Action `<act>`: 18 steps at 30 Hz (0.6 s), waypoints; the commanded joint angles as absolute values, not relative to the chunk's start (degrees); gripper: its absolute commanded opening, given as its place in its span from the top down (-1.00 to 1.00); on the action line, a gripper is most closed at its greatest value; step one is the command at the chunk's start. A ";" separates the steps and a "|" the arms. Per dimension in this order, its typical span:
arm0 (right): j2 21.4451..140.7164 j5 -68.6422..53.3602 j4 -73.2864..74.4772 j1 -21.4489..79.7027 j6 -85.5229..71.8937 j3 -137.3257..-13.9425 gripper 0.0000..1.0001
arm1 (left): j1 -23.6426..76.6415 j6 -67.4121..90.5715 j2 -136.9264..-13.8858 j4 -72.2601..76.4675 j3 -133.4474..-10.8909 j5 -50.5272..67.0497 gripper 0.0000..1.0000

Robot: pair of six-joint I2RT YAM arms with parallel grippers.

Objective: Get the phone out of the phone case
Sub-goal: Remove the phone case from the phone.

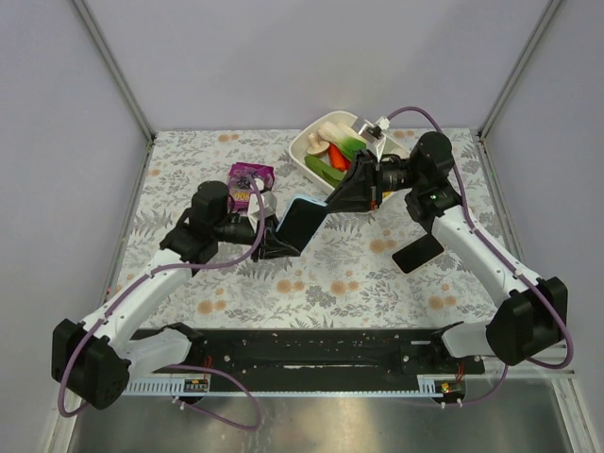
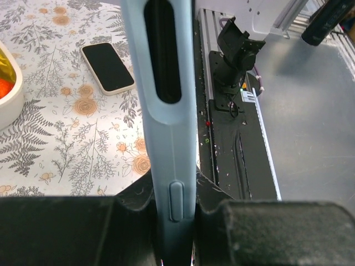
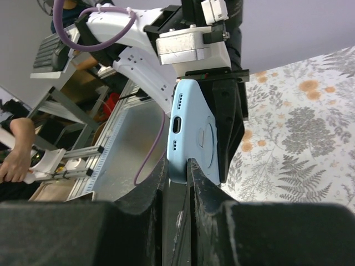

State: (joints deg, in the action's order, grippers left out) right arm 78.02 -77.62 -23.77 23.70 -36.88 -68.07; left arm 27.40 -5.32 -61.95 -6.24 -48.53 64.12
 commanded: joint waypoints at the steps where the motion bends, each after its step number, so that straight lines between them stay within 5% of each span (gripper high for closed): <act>1: 77.96 -80.68 -31.29 25.93 -44.47 -68.20 0.95 | 30.31 -18.87 -61.00 -11.32 -52.46 64.26 1.00; 18: 78.92 -82.53 -37.71 28.65 -50.18 -65.48 0.96 | 35.95 -32.69 -61.08 -22.93 -56.25 53.00 1.00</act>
